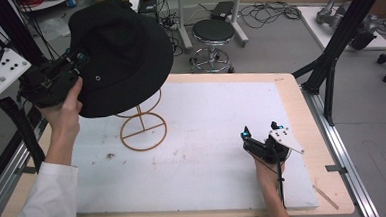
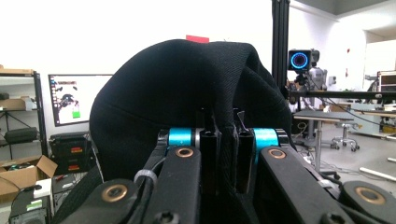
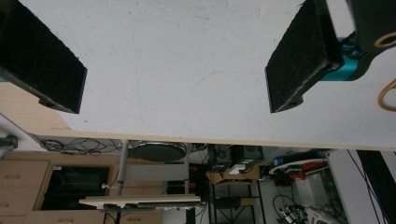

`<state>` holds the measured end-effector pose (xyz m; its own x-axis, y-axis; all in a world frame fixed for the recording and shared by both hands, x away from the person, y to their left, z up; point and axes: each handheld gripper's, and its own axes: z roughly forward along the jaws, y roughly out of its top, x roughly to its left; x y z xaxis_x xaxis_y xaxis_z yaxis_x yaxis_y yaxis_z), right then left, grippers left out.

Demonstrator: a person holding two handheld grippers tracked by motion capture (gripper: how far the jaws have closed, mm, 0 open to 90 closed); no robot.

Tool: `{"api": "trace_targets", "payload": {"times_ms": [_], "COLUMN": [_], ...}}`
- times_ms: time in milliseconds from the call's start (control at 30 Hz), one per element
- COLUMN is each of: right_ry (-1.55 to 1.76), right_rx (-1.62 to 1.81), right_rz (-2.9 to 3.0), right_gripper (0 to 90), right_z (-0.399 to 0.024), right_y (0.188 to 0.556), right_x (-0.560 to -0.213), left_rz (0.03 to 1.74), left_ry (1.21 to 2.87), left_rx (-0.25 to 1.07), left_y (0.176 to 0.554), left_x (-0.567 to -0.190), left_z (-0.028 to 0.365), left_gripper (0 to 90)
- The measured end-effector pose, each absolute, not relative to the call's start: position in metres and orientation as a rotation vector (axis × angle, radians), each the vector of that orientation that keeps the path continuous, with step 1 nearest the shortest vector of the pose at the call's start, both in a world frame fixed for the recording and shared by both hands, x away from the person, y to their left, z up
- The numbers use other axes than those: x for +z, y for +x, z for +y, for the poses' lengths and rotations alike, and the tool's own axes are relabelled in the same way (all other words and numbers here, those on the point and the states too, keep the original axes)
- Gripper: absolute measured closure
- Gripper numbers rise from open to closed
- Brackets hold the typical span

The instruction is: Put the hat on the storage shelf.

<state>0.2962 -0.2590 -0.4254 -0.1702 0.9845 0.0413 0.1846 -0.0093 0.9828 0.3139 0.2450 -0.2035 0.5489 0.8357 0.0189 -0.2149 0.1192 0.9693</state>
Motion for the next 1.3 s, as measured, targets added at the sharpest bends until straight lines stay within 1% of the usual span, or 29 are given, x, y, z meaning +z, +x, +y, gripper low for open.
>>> {"api": "trace_targets", "payload": {"times_ms": [367, 1033, 1300], "right_ry": [1.276, 1.276, 1.274], "right_rx": [1.266, 1.262, 1.267], "right_rz": [1.464, 1.467, 1.459], "right_gripper": [4.5, 4.5, 4.5], "right_z": [-0.259, -0.259, -0.259], "right_y": [0.296, 0.296, 0.295], "right_x": [-0.425, -0.425, -0.425], "left_rz": [0.639, 0.766, 0.774], "left_ry": [1.238, 1.308, 1.34], "left_rx": [0.824, 0.753, 0.741], "left_y": [0.318, 0.339, 0.341], "left_x": [-0.212, -0.256, -0.259], "left_z": [0.238, 0.237, 0.236], "left_gripper": [85.3, 85.1, 85.1]}}
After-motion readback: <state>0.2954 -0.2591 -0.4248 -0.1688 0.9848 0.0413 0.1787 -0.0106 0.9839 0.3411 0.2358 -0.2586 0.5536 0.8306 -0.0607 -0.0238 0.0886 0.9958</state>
